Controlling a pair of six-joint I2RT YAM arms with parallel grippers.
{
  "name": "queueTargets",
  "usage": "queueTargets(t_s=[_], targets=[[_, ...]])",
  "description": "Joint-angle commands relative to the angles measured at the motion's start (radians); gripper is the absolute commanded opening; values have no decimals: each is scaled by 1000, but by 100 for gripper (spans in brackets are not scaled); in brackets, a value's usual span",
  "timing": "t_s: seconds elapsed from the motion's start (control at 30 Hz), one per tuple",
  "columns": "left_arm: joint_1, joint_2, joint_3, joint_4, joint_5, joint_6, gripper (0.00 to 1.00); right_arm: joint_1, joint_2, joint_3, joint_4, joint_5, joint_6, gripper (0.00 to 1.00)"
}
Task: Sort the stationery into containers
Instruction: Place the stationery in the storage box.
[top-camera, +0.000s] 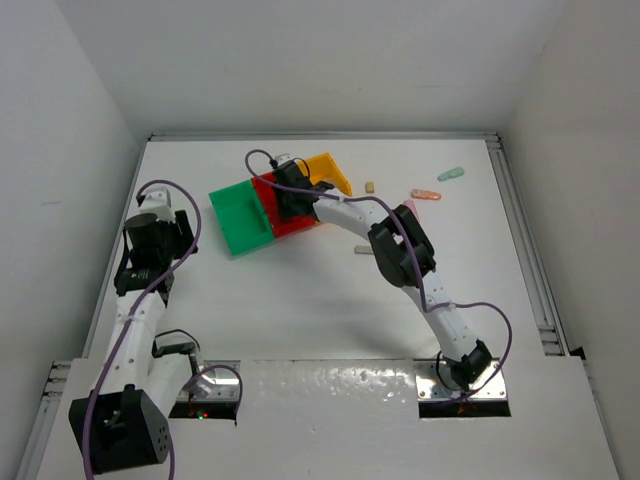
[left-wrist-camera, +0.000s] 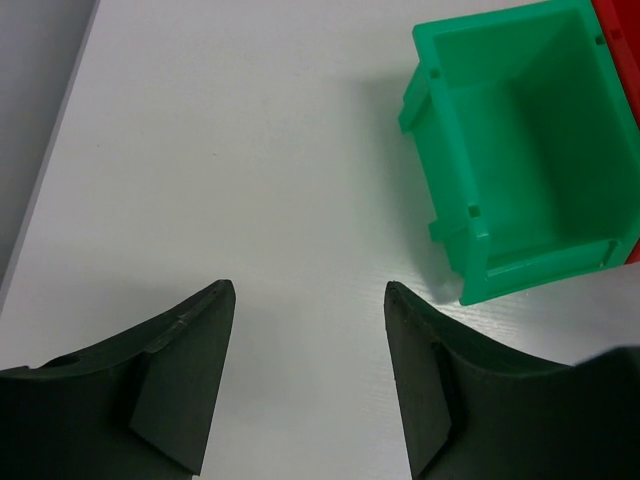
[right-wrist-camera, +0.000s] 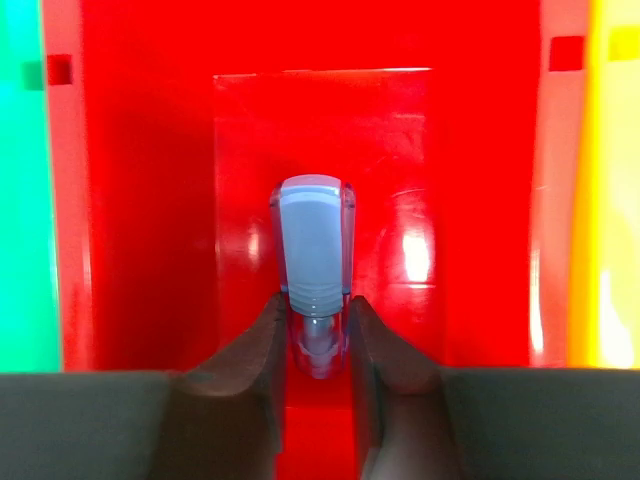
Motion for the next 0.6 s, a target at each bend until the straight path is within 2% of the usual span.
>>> queueTargets(t_s=[0.0, 0.1, 0.3, 0.37, 0.43, 0.57], targets=[[-5, -14, 2, 62, -46, 11, 59, 11, -33, 22, 42, 48, 6, 31], [-5, -13, 10, 77, -75, 28, 61, 11, -48, 22, 63, 39, -3, 51], [-2, -13, 13, 89, -71, 41, 63, 11, -135, 36, 104, -3, 14, 55], [-5, -13, 10, 89, -64, 40, 63, 11, -169, 33, 115, 16, 22, 49], [-5, -14, 8, 89, -58, 40, 63, 8, -233, 16, 131, 42, 23, 38], [-5, -17, 5, 89, -58, 40, 63, -18, -368, -42, 147, 85, 5, 22]])
